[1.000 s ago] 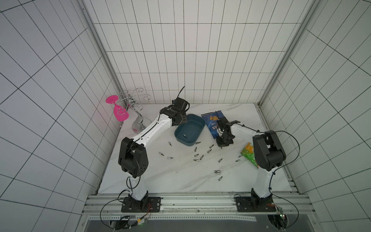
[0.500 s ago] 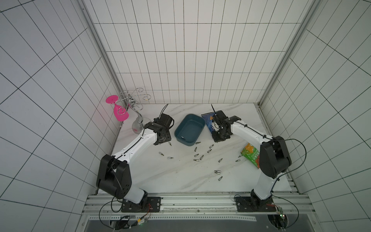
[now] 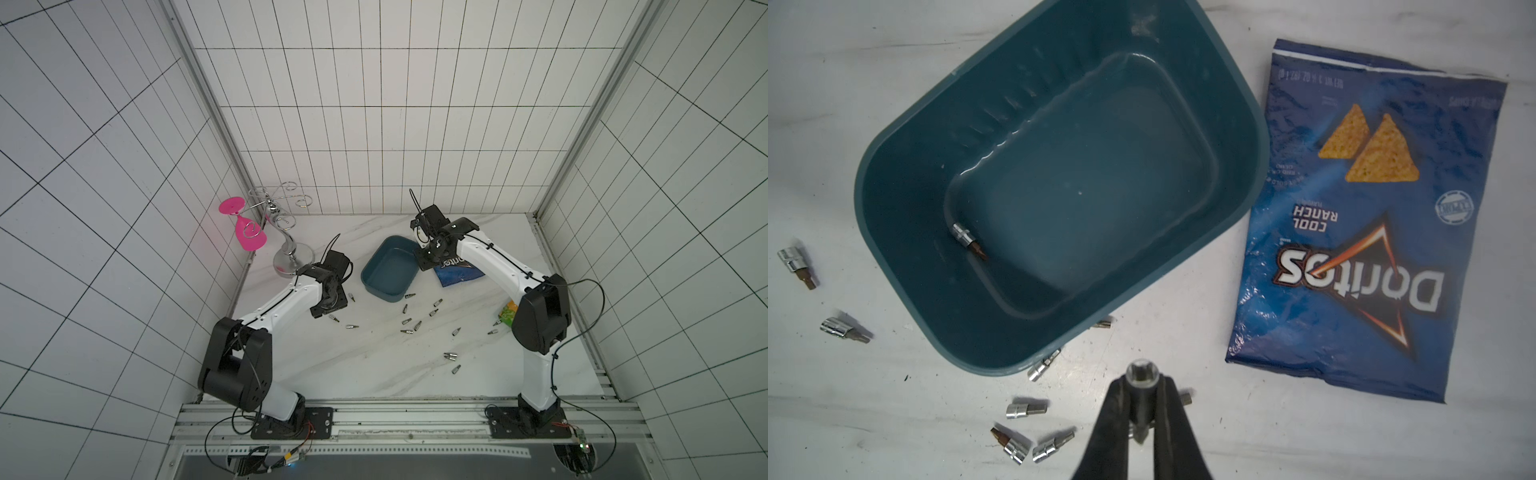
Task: Put the bit on the desktop into the storage box
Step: Pick up the screwdriver bit from the center of the board, then place the screwdriver bit in the storage box.
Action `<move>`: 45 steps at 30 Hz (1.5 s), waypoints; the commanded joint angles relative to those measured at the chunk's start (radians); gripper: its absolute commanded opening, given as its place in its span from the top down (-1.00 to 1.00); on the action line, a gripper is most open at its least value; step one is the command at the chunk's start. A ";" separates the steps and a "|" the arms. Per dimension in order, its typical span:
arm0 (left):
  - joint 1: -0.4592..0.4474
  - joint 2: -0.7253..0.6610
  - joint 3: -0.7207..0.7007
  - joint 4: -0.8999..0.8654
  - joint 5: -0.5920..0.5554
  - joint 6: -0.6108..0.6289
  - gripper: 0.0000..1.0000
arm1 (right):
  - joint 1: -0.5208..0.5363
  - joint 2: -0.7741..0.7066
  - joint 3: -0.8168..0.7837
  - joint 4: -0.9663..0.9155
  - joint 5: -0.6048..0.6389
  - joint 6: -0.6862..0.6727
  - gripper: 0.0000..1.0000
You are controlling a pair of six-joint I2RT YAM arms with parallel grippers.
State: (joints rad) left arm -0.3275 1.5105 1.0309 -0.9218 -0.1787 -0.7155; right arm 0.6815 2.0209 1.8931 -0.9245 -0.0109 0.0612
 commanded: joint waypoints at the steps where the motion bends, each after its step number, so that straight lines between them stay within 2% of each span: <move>1: 0.018 0.026 -0.020 0.048 0.023 -0.006 -0.13 | 0.011 0.071 0.078 -0.039 0.013 -0.060 1.00; 7: 0.051 0.067 -0.040 0.096 0.066 -0.006 -0.10 | 0.014 0.182 0.191 -0.045 -0.002 -0.150 1.00; 17: 0.074 0.124 -0.026 0.119 0.084 0.010 -0.09 | 0.022 0.316 0.289 -0.026 -0.039 -0.257 1.00; 29: 0.087 0.146 -0.034 0.138 0.095 0.017 -0.09 | 0.041 0.347 0.253 0.105 -0.009 -0.399 1.00; 45: 0.088 0.183 -0.032 0.156 0.120 0.020 -0.05 | 0.046 0.460 0.326 0.098 -0.020 -0.448 1.00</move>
State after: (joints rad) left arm -0.2447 1.6760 0.9966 -0.7815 -0.0692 -0.7063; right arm 0.7158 2.4542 2.1777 -0.8124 -0.0364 -0.3714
